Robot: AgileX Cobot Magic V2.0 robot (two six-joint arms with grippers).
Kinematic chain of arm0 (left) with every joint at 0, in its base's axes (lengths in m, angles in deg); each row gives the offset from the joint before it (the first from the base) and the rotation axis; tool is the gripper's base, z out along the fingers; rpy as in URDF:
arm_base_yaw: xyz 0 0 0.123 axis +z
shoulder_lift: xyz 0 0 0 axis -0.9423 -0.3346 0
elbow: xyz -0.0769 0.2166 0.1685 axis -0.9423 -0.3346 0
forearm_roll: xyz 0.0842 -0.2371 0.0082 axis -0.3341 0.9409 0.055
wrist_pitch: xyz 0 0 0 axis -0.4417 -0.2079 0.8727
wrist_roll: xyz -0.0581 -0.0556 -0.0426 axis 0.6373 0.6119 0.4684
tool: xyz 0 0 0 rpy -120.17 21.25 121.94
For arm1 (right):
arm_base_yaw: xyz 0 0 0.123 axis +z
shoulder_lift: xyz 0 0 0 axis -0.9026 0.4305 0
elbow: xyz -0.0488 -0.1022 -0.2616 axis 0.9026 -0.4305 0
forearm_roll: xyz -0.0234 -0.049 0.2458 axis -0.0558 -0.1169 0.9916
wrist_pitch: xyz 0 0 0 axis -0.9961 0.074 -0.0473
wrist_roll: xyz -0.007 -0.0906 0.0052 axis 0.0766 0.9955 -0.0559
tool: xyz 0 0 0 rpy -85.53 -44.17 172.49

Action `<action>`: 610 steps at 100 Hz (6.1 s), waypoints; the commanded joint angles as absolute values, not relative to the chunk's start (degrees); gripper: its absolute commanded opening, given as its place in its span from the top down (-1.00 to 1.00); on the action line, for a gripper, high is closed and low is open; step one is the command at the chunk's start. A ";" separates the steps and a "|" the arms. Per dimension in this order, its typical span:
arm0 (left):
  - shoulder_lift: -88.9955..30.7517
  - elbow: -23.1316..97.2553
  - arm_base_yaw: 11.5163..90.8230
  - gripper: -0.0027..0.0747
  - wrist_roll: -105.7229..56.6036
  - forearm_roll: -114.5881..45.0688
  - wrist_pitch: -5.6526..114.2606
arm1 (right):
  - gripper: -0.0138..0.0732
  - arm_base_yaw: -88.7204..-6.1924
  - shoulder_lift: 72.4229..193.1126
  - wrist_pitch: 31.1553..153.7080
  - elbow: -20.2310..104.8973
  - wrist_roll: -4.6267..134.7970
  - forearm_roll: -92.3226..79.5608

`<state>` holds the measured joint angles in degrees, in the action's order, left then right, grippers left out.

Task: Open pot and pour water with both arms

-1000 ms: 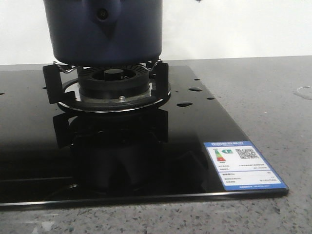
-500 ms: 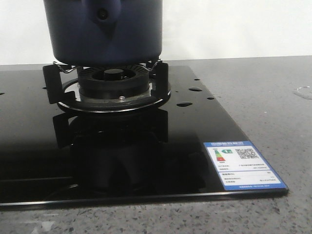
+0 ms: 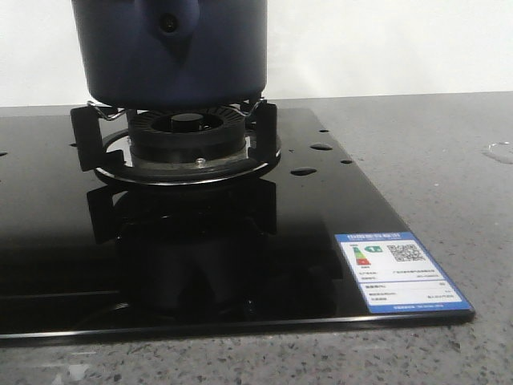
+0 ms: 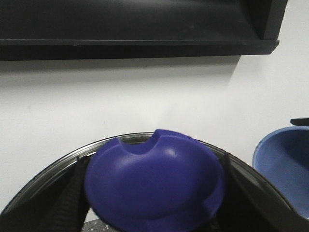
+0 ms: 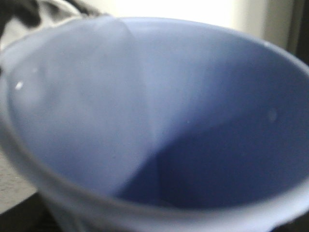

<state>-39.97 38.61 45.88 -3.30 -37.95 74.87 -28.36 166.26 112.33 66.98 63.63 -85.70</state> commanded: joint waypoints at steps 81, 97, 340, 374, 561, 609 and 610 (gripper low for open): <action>-38.52 41.03 46.05 0.01 -3.05 -37.85 81.38 | 0.02 -28.30 163.52 104.34 69.25 64.02 -100.31; -38.52 41.03 46.05 0.01 -3.05 -37.85 81.38 | 0.02 -28.30 163.52 104.34 69.25 64.02 -100.31; -38.74 41.03 46.05 0.01 -3.05 -37.85 81.38 | 0.02 -77.82 154.82 38.73 18.45 5.43 -79.38; -38.74 41.03 46.05 0.01 -3.05 -37.85 81.38 | 0.02 -77.82 159.83 37.30 18.45 12.45 -74.26; -48.79 41.03 35.80 0.01 -3.05 -37.85 83.44 | -0.77 -77.82 121.37 53.58 1.15 2.84 -71.81; -50.20 41.03 35.62 0.01 -3.05 -37.85 83.42 | -0.77 -77.82 121.00 54.51 1.15 1.76 -71.81; -50.23 41.03 35.62 0.01 -3.05 -37.85 83.28 | -0.77 -77.82 121.00 54.51 1.15 1.63 -71.81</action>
<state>-52.41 38.61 36.02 -3.30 -37.95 77.05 -77.59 121.50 57.03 -0.21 1.95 -73.29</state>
